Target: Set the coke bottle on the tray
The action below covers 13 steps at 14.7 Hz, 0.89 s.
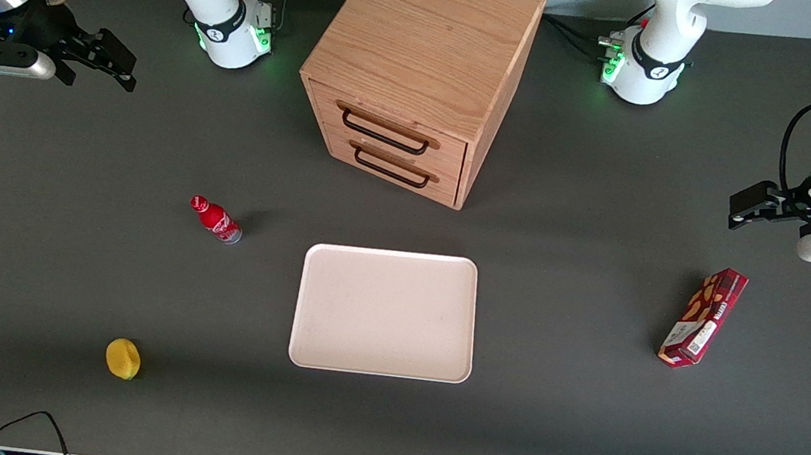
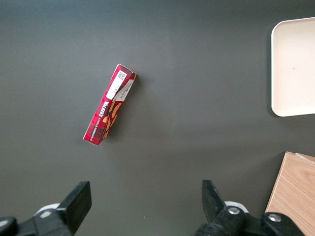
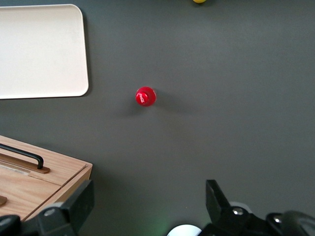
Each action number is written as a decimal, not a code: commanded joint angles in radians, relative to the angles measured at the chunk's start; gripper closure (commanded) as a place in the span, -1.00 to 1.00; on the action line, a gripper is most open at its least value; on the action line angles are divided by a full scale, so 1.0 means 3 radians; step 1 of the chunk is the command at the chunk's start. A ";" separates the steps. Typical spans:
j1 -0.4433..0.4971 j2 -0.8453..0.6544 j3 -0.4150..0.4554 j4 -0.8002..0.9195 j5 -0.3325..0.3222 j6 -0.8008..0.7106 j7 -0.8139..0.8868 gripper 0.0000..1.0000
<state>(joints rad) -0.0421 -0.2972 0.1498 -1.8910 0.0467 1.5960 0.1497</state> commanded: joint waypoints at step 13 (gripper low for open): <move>0.0053 0.0183 -0.0029 0.0300 0.0018 -0.0140 -0.0049 -1.00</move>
<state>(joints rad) -0.0378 -0.2622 0.1447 -1.8406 0.0467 1.5717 0.1491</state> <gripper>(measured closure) 0.000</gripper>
